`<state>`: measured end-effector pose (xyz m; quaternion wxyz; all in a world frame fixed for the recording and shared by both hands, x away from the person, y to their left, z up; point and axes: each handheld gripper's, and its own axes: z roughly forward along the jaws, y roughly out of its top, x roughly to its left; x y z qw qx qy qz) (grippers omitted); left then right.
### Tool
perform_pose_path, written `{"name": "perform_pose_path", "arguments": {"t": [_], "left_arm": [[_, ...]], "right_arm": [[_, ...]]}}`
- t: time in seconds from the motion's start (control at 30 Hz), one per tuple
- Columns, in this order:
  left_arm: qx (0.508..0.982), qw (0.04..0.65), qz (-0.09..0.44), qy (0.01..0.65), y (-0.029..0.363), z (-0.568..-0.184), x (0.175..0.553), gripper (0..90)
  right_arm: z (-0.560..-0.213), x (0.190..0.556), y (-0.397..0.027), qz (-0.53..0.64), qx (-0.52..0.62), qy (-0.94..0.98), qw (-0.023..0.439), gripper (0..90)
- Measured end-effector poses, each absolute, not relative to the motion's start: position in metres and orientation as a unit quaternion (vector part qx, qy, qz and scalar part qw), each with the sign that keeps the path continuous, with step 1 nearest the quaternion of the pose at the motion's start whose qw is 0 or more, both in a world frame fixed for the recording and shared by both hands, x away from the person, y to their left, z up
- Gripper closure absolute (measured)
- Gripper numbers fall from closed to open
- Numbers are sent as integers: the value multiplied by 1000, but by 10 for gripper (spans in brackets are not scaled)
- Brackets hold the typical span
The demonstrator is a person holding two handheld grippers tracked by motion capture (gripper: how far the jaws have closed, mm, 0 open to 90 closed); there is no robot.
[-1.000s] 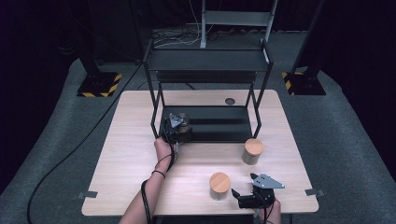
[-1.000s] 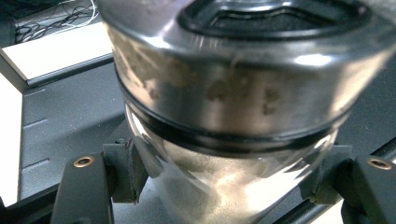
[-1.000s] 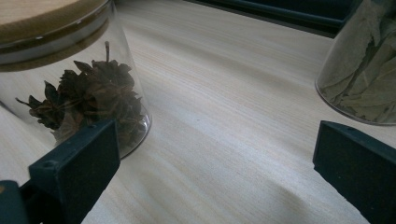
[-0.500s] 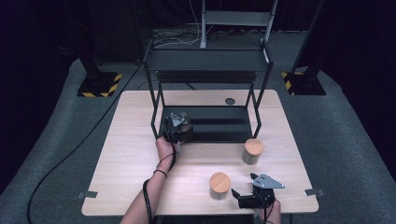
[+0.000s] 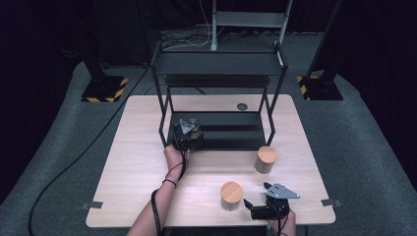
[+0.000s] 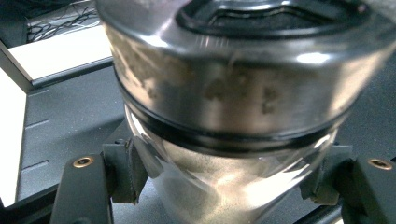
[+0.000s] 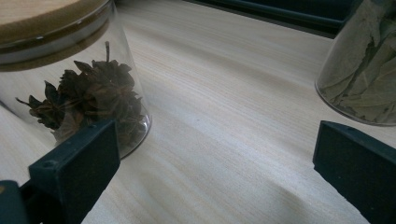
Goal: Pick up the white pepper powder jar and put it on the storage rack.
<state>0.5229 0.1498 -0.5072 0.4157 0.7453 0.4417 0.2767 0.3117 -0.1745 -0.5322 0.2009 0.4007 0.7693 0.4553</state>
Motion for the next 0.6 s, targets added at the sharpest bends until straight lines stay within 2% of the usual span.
{"name": "perform_pose_path", "arguments": {"t": [0.43,0.5,0.6], "left_arm": [[747,409,275,446,148,-506,523,291],[753,400,270,448,147,-506,524,244],[758,390,251,458,147,-505,525,110]], "right_arm": [[-532,312,-175,456,400,769,201,0],[-532,311,-175,456,400,769,201,0],[-532,312,-175,456,400,769,201,0]]}}
